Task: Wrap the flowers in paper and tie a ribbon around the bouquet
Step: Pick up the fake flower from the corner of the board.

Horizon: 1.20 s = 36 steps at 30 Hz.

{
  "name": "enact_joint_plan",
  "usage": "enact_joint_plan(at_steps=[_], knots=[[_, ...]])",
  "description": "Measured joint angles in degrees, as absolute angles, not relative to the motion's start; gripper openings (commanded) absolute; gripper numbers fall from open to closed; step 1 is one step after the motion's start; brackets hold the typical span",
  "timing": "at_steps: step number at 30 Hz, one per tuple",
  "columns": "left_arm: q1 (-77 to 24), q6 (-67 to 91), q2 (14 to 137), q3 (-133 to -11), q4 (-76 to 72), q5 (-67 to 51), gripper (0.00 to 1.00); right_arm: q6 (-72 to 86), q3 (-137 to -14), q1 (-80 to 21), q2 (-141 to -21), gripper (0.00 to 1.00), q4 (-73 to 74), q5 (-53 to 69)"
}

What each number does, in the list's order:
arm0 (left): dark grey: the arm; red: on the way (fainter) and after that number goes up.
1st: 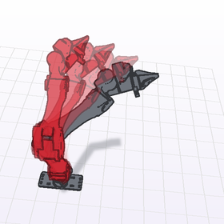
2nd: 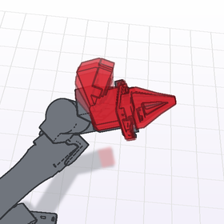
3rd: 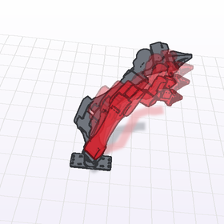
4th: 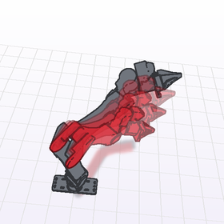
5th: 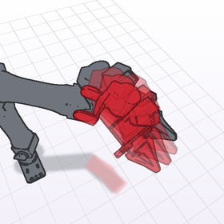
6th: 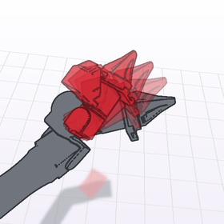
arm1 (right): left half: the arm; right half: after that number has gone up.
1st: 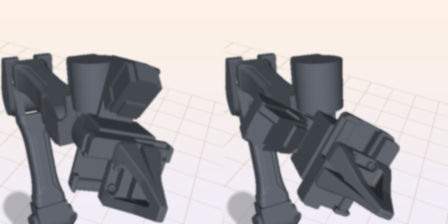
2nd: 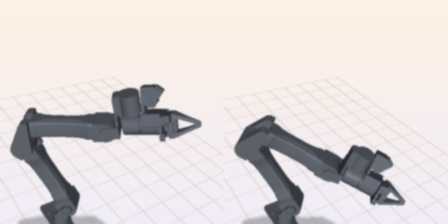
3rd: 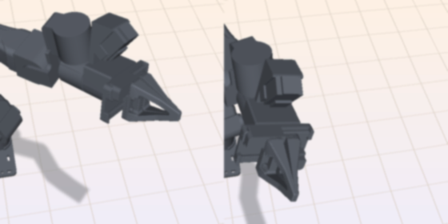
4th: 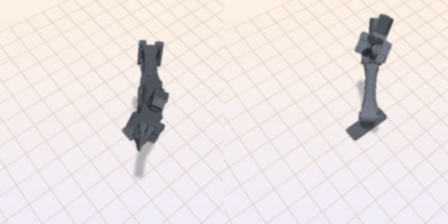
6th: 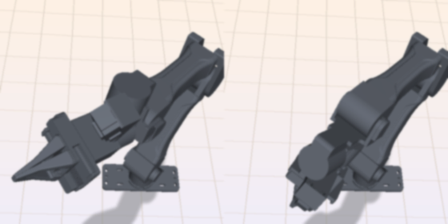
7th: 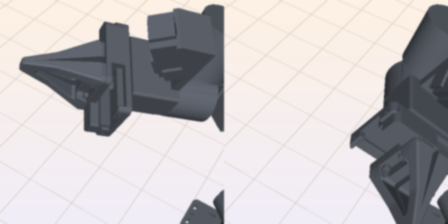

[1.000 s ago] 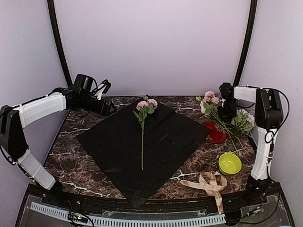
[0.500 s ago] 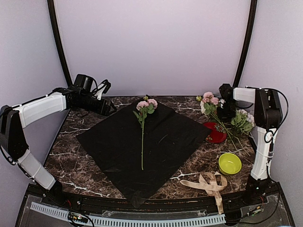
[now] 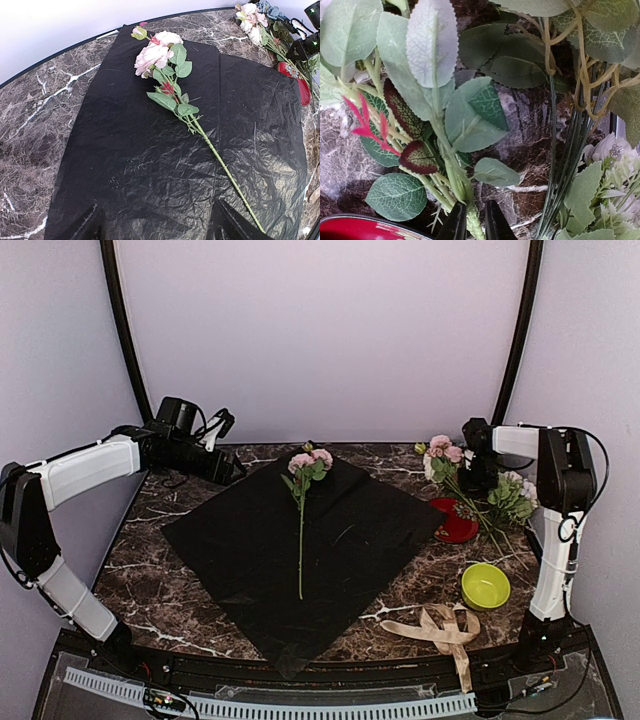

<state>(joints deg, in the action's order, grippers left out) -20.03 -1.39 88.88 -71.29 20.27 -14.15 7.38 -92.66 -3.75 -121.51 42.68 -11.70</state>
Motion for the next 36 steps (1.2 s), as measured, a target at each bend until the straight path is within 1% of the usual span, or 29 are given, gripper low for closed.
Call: enact_joint_plan(at_steps=[5, 11, 21, 25, 32, 33, 36], knots=[[-20.0, -1.4, 88.9, -71.3, 20.3, -14.2, 0.75, 7.4, -92.7, -3.9, -121.5, 0.17, 42.9, -11.5], [-20.0, -1.5, 88.9, -71.3, 20.3, -14.2, 0.75, 7.4, -92.7, -4.5, -120.5, 0.15, 43.4, -10.7], [-20.0, -1.9, 88.9, -71.3, 20.3, -14.3, 0.75, 7.5, -92.8, -4.6, -118.2, 0.19, 43.7, -9.6], [-20.0, -2.0, 88.9, -71.3, 20.3, -14.3, 0.74, 7.7, -92.9, -4.6, -118.5, 0.23, 43.7, -10.2], [-20.0, -2.0, 88.9, -71.3, 20.3, -14.3, 0.75, 7.7, -93.1, -4.6, -121.8, 0.19, 43.8, -12.8], [-20.0, -2.0, 88.9, -71.3, 20.3, -14.3, 0.75, 7.7, -93.1, -4.6, -122.2, 0.17, 43.7, -12.9], [-20.0, -2.2, 88.9, -71.3, 20.3, -14.3, 0.75, 7.6, -93.8, -4.6, -122.7, 0.05, 44.0, -13.0]])
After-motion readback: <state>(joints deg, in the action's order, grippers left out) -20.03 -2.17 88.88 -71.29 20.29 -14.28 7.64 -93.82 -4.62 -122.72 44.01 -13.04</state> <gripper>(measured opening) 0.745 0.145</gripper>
